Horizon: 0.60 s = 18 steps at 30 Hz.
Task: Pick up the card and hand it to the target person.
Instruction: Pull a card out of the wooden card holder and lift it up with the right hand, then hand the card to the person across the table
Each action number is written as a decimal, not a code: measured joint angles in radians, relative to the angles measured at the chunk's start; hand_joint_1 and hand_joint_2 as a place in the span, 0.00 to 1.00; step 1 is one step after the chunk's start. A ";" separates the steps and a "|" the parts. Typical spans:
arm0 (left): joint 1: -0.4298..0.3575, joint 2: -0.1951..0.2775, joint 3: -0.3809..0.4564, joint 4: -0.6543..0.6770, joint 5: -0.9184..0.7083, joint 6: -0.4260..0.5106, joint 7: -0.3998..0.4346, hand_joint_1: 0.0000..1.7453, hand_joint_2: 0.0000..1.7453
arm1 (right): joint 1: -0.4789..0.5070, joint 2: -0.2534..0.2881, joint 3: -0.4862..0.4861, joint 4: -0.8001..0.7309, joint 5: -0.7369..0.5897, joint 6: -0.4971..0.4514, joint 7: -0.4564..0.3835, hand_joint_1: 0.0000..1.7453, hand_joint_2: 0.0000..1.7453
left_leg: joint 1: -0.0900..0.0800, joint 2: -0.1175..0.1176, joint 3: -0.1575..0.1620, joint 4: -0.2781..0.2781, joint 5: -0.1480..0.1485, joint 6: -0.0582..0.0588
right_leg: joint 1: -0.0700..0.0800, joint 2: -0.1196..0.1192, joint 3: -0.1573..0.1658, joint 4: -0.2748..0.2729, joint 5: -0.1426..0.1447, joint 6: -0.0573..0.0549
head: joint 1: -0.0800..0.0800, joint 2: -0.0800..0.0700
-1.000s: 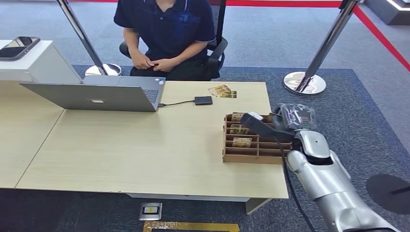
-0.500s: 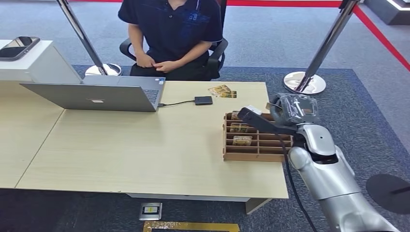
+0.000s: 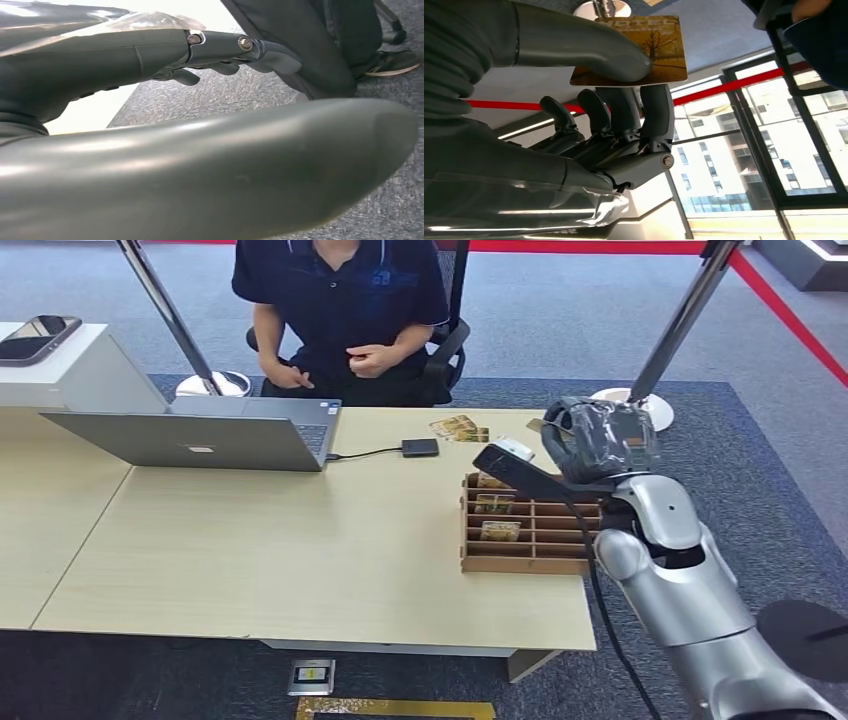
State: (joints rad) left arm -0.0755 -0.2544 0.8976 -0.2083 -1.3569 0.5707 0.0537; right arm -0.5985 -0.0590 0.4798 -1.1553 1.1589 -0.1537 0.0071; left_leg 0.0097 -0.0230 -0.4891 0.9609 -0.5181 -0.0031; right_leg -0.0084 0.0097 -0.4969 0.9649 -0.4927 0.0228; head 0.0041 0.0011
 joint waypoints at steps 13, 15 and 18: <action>-0.009 0.000 -0.002 0.000 -0.021 -0.001 0.001 0.00 0.00 | -0.238 0.262 0.068 0.420 0.047 -0.074 0.057 0.83 1.00 | 0.000 0.000 -0.001 0.000 0.001 -0.001 | 0.000 0.000 -0.001 0.001 0.000 0.000 | 0.000 0.000; -0.009 0.000 -0.002 0.000 -0.023 -0.001 0.002 0.00 0.00 | -0.262 0.289 0.070 0.470 0.056 -0.076 0.064 0.82 1.00 | 0.000 0.000 -0.001 0.000 0.001 -0.001 | 0.000 0.000 -0.001 0.001 0.000 0.000 | 0.000 0.000; -0.010 0.000 -0.004 0.000 -0.025 -0.001 0.000 0.00 0.00 | -0.293 0.320 0.074 0.539 0.069 -0.076 0.076 0.81 1.00 | 0.000 0.000 -0.001 0.000 0.001 0.000 | 0.000 0.000 -0.001 0.001 0.000 0.000 | 0.000 0.000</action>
State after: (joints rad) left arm -0.0850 -0.2544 0.8934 -0.2079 -1.3821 0.5699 0.0540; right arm -0.8912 0.2609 0.5536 -0.6164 1.2276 -0.2301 0.0826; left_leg 0.0100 -0.0231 -0.4901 0.9610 -0.5176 -0.0036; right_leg -0.0080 0.0097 -0.4981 0.9655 -0.4927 0.0228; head 0.0042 0.0011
